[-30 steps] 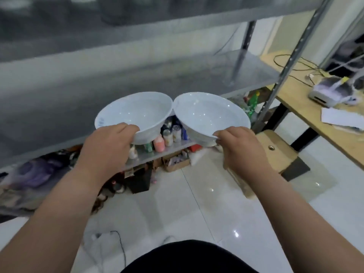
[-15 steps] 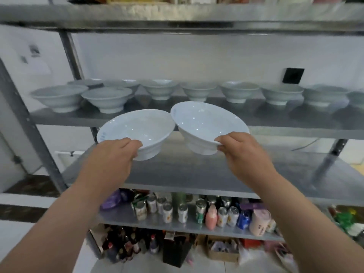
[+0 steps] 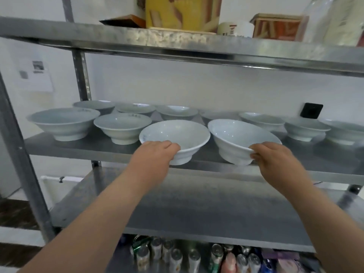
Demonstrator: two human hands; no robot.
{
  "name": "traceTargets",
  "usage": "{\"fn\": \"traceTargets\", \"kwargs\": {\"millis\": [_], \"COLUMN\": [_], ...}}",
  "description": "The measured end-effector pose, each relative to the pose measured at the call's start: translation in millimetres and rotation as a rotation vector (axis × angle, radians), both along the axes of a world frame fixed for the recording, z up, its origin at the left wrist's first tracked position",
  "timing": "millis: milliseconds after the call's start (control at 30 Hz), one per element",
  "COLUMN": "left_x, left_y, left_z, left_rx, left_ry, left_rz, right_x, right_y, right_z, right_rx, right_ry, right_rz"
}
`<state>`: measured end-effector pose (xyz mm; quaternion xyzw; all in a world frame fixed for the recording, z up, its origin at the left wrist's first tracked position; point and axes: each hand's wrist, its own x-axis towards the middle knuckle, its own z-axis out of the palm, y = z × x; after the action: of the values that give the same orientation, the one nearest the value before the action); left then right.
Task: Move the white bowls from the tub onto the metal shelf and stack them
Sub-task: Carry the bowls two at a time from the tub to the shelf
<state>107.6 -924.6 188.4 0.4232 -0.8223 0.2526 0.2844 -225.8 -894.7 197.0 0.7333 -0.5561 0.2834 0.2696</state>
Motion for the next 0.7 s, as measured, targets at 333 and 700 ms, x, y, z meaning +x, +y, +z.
{"fn": "traceTargets", "kwargs": {"millis": [333,700], "left_x": [-15.1,-26.0], "left_y": [-77.7,-116.1], "left_z": [-7.2,-12.5], "left_rx": [0.022,0.012], "left_ry": [-0.058,-0.027], "left_rz": [-0.009,0.028], "right_x": [-9.5,-9.9], "right_y": [-49.5,-75.7], "right_z": [-16.2,-24.4], "right_rx": [0.014,-0.012], "right_ry": [-0.006,-0.038], "right_rz": [-0.094,0.018]}}
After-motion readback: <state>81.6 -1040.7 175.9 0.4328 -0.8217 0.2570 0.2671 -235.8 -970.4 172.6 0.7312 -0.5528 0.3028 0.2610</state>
